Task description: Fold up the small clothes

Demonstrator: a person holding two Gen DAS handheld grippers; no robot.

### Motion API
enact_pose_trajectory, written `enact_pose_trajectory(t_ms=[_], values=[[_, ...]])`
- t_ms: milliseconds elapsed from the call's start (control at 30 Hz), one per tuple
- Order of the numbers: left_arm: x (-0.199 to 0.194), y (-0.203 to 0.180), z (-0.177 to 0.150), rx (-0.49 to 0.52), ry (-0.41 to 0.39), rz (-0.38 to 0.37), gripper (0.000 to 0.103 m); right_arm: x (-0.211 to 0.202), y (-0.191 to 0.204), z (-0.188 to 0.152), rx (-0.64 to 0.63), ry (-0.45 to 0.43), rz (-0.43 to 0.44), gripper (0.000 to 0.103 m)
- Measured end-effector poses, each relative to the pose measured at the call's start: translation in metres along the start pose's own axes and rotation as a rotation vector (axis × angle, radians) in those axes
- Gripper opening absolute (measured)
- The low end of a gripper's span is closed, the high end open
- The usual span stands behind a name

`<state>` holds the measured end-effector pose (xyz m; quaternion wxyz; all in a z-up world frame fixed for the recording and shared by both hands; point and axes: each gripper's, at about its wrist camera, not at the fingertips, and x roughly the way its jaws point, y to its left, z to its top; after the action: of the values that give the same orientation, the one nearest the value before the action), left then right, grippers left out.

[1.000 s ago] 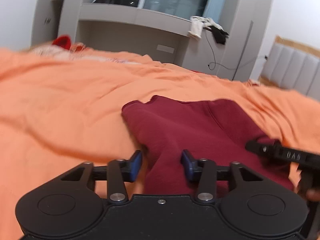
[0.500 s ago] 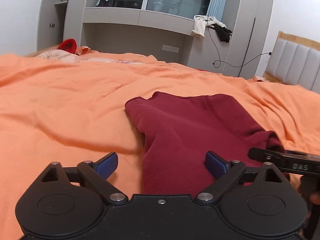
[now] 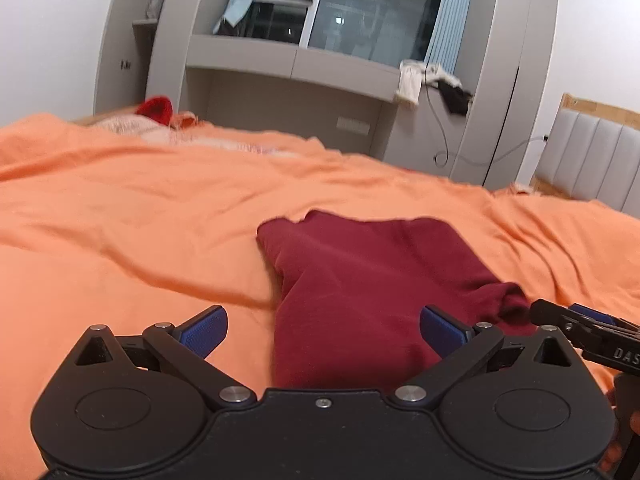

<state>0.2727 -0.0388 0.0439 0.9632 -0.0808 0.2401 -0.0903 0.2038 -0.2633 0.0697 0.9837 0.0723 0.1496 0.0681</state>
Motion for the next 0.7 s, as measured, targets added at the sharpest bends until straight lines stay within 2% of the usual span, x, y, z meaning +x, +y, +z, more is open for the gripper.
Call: enact_pose_trajectory(t_ms=[167,300,467,700], values=[[-0.038,-0.009,-0.009,0.013,-0.131,-0.003,0.102,-0.042,0.007,-0.006,-0.022,-0.092,-0.021,0.103],[-0.066,-0.014,-0.023,0.018,-0.202,0.009,0.102,-0.075,0.011,-0.015,-0.029,-0.158,-0.041,0.103],[-0.092,-0.016,-0.043,0.061,-0.220,0.038,0.102,-0.110,0.021,-0.029,-0.060,-0.207,-0.045,0.103],[-0.129,-0.014,-0.080,0.113,-0.197,0.067,0.102,-0.144,0.034,-0.052,-0.085,-0.219,-0.051,0.103]])
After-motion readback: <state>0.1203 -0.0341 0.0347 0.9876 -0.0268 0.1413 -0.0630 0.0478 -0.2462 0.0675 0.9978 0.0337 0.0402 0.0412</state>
